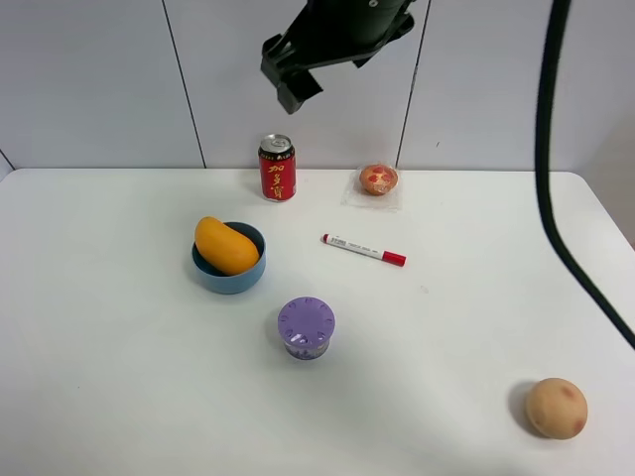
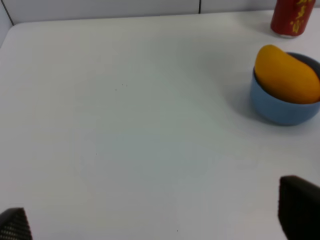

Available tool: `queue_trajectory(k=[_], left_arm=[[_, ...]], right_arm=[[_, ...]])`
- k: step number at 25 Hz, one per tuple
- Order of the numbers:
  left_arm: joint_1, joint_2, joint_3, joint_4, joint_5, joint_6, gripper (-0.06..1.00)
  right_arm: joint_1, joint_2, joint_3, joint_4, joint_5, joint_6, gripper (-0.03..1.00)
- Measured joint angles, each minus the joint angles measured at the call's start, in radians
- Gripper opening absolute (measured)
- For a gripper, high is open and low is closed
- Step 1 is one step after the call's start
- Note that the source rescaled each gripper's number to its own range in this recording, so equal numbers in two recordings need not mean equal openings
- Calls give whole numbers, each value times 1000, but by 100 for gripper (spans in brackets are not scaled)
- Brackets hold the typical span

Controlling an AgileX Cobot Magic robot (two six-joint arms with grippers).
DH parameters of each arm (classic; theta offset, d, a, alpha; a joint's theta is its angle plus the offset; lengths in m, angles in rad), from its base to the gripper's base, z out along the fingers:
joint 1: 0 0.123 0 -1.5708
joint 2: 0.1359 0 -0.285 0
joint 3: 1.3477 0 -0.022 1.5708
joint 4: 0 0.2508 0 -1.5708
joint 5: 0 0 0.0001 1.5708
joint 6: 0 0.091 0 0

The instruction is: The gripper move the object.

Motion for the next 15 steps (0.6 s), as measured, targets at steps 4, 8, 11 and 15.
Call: queue_trajectory(k=[4, 8, 11, 15], left_arm=[[0, 0, 0, 0, 0, 0, 100], [0, 0, 0, 0, 0, 0, 100], [0, 0, 0, 0, 0, 0, 100], [0, 0, 0, 0, 0, 0, 100]], right_arm=[[-93, -19, 0, -16, 0, 30, 63], [-196, -31, 0, -16, 0, 32, 63], [-279, -51, 0, -17, 0, 32, 63], [-368, -74, 0, -36, 1, 39, 63]])
